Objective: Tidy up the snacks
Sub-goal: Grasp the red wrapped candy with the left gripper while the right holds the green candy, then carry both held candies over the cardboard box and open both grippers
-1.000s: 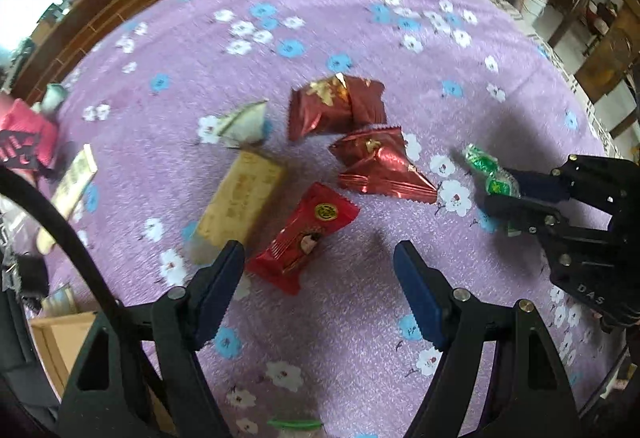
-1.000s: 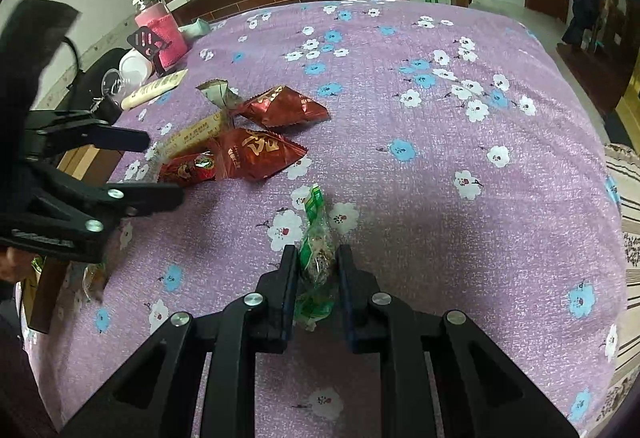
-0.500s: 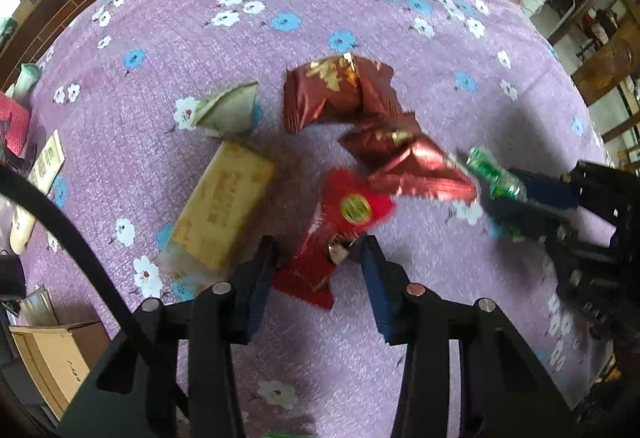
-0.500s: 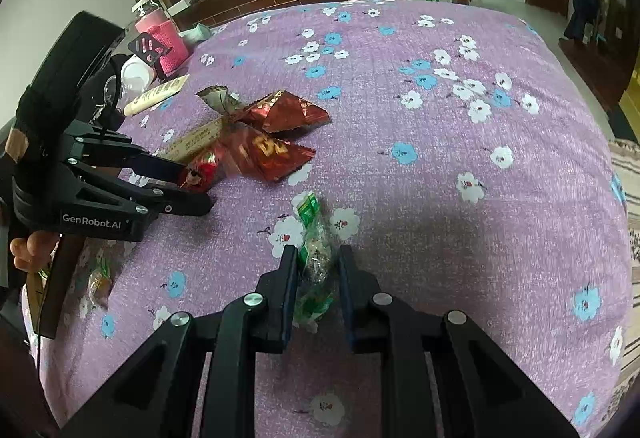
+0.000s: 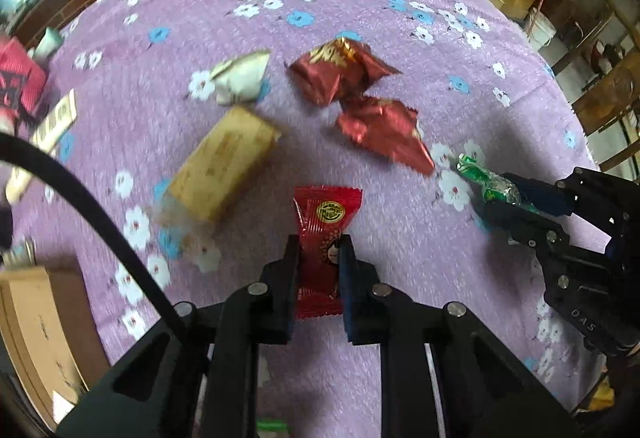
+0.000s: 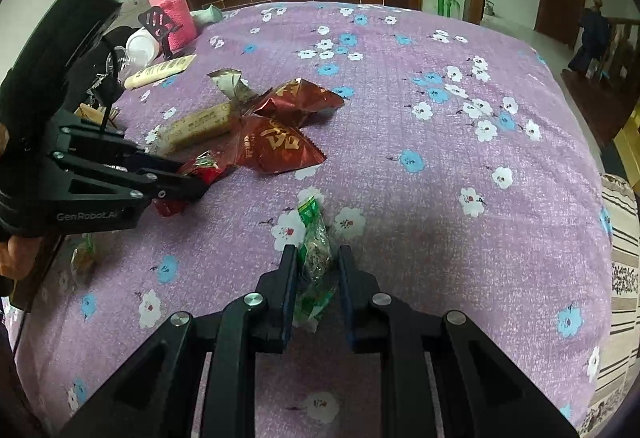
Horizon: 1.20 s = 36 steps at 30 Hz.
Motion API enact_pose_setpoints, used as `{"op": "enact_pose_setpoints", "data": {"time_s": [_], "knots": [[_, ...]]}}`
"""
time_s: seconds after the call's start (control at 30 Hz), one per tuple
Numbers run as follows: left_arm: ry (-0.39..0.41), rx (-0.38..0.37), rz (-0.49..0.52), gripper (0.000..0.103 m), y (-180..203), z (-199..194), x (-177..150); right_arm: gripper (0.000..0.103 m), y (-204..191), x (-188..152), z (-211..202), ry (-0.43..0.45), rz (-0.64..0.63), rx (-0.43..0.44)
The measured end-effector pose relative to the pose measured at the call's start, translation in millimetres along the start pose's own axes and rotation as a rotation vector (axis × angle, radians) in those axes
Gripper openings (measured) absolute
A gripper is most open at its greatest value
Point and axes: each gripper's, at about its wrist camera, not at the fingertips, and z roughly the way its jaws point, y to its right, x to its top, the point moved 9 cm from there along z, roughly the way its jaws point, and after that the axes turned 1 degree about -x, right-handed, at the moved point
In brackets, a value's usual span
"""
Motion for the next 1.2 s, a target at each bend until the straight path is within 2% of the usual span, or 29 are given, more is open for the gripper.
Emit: {"op": "enact_pose_setpoints", "data": {"time_s": [0.3, 0.5, 0.87, 1.2], "knots": [[0.005, -0.054, -0.126, 0.019, 7, -15, -52, 0.019, -10, -17, -14, -0.005, 0.006, -0.003], [0.033, -0.063, -0.178, 0.019, 18, -29, -84, 0.018, -19, -34, -29, -0.001, 0.018, 0.003], [0.106, -0.064, -0.180, 0.019, 50, -54, -127, 0.019, -36, -73, -50, -0.037, 0.049, 0.022], [0.174, -0.062, -0.198, 0.019, 49, -86, -152, 0.019, -59, -82, -60, -0.048, 0.063, 0.029]]}}
